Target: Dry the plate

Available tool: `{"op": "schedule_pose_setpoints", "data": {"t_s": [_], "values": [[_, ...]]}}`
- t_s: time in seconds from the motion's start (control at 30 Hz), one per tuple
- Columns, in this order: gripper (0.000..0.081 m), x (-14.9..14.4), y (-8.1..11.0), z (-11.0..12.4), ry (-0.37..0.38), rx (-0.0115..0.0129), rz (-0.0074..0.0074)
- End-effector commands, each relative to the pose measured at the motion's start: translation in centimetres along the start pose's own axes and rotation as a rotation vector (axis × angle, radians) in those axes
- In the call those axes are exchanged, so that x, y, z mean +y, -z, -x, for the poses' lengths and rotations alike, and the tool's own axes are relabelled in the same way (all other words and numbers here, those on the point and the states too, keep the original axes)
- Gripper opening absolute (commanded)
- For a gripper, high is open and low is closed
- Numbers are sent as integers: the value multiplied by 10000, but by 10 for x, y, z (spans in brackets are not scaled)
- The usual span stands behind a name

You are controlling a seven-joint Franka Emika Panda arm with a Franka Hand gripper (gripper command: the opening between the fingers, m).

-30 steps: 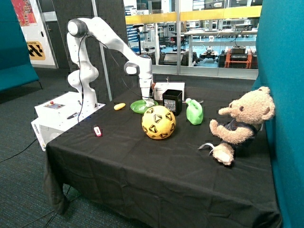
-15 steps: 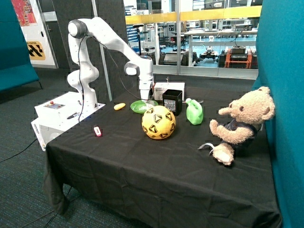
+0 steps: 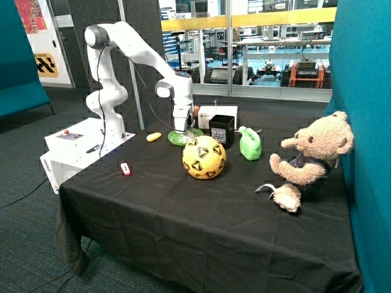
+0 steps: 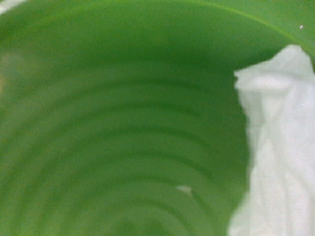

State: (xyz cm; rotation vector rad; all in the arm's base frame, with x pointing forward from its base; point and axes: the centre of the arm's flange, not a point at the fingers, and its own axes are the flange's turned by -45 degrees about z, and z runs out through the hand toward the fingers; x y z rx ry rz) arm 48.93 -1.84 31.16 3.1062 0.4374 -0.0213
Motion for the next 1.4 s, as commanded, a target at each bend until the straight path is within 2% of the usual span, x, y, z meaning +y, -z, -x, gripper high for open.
{"op": "schedule_pose_setpoints", "data": {"t_s": [0.0, 0.23, 0.53, 0.77, 1.2, 1.37], "values": [[0, 29, 17, 29, -208, 141, -28], [0, 36, 40, 36, -55, 141, -27], [0, 36, 61, 42, 427, 142, -24], [0, 38, 66, 45, 564, 142, -23], [0, 58, 83, 24, 643, 142, -22], [0, 60, 87, 22, 695, 142, -22]]}}
